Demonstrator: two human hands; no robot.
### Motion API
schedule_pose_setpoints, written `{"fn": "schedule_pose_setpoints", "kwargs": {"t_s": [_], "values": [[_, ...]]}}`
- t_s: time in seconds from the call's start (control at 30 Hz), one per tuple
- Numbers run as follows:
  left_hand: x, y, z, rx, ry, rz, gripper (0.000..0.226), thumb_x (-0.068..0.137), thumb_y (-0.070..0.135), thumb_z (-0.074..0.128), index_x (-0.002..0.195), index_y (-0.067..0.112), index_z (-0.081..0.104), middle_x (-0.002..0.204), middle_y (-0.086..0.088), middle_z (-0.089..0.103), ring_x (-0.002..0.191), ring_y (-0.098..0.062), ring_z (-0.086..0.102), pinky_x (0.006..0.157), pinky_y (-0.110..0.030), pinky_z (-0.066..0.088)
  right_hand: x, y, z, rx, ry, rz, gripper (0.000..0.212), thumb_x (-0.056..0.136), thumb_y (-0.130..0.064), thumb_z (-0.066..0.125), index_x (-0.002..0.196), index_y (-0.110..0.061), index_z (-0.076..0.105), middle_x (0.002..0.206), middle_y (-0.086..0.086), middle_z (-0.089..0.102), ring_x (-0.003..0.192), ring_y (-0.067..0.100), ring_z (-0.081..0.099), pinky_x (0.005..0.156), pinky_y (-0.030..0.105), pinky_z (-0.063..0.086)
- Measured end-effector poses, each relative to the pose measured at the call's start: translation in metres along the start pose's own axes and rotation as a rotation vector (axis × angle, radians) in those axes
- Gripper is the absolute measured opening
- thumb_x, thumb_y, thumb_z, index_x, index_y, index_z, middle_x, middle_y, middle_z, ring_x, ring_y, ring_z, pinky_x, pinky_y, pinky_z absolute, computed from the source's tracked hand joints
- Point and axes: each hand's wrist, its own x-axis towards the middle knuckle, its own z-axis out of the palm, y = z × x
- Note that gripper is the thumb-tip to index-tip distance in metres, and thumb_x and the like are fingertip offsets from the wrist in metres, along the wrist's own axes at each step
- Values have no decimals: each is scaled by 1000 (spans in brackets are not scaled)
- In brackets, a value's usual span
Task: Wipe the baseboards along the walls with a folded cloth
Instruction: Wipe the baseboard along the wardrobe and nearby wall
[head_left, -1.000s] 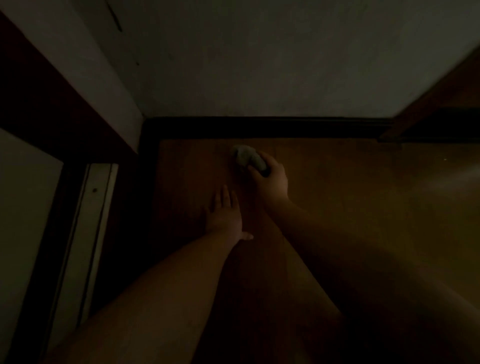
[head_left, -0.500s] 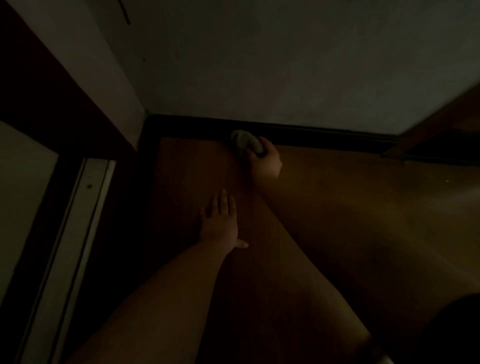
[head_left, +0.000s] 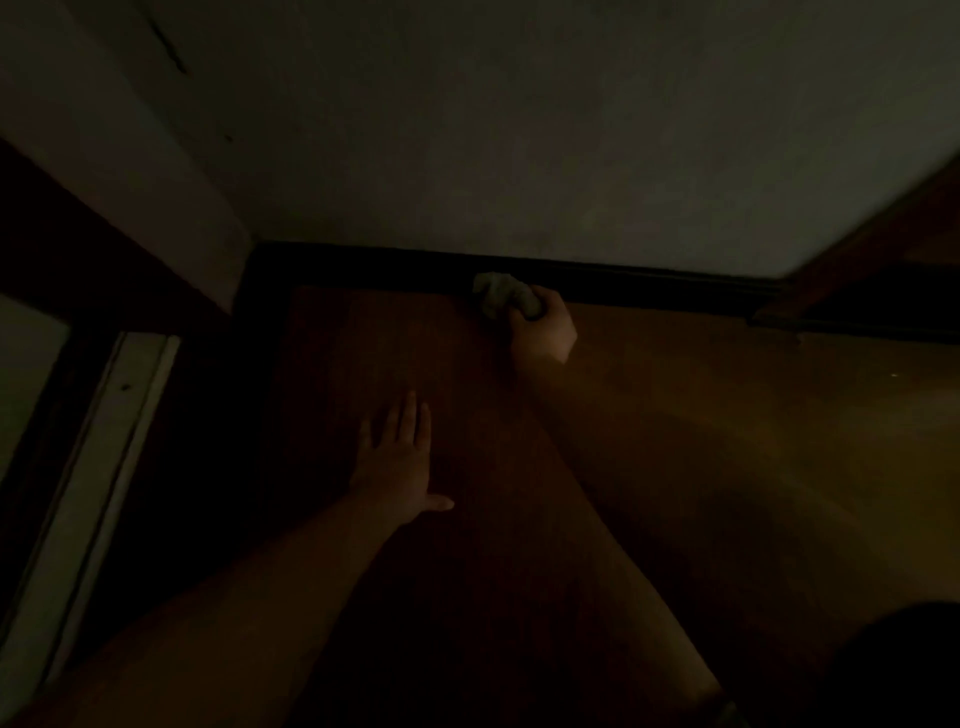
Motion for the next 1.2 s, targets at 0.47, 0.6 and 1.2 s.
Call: {"fn": "schedule_pose_setpoints", "kwargs": {"t_s": [0.47,0.6,1.2], "values": [[23,86,-20,-21,129,282,118,80,71,60,155,21,-15,162,-2,-25,151,-26,-15,120,-53,7,46,33,-143,-96,174,43,46,86,-30,66,130,-23,57,121,5,64,106,24,62,88,39,55],[26,88,-15,41,148,289,117,80,76,54,155,19,-15,161,-5,-26,150,-29,-14,121,-52,8,41,45,-162,2,198,71,45,83,-34,68,127,-27,58,116,0,64,100,21,63,88,44,57],[37,71,-17,67,110,362,130,68,79,63,153,27,-20,159,0,-31,149,-23,-20,121,-48,11,65,29,-200,137,414,121,48,101,-29,49,148,-20,40,140,10,52,124,28,54,104,41,47]]}}
